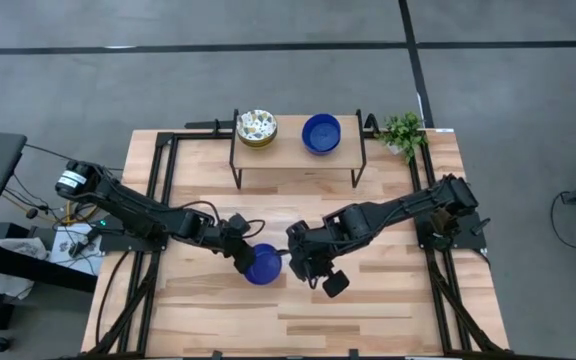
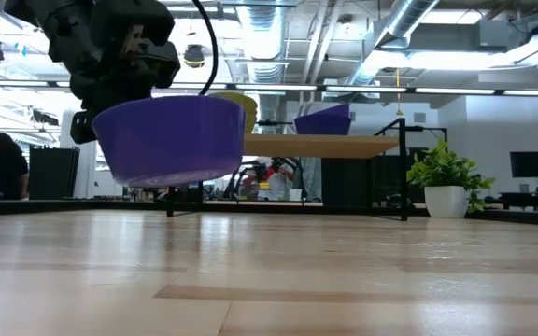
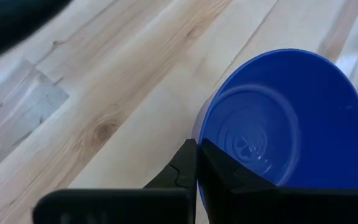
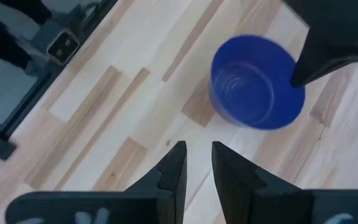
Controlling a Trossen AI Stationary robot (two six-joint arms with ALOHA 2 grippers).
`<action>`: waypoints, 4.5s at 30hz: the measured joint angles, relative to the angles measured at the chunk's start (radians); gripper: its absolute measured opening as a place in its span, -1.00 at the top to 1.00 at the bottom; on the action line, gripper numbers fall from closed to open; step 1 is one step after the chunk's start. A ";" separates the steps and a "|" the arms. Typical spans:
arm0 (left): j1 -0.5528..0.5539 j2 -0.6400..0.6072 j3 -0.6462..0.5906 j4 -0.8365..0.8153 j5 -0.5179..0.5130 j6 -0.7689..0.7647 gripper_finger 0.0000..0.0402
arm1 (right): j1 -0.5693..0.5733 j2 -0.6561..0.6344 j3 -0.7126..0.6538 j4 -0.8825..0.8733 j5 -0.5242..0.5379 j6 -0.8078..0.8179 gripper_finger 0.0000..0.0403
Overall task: Pick & Place Mini bowls
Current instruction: Stack the blue bowl on top of the blue bowl on the shelf
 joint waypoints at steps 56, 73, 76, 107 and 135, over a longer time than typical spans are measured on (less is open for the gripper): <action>-0.011 0.000 0.000 0.233 0.073 -0.003 0.95 | -0.009 0.097 -0.144 0.261 -0.034 -0.329 0.99; -0.011 -0.001 0.001 0.239 0.050 0.056 0.34 | 0.002 0.098 -0.130 0.246 -0.019 -0.298 1.00; -0.011 -0.001 0.001 0.239 0.046 0.071 0.20 | 0.002 0.098 -0.130 0.208 -0.042 -0.290 1.00; -0.273 -0.161 0.001 0.249 -0.353 0.232 0.27 | -0.019 0.041 -0.129 0.011 -0.050 -0.149 1.00; -0.337 -0.160 0.001 0.301 -0.458 0.292 0.29 | -0.019 -0.316 -0.129 0.026 0.214 0.061 1.00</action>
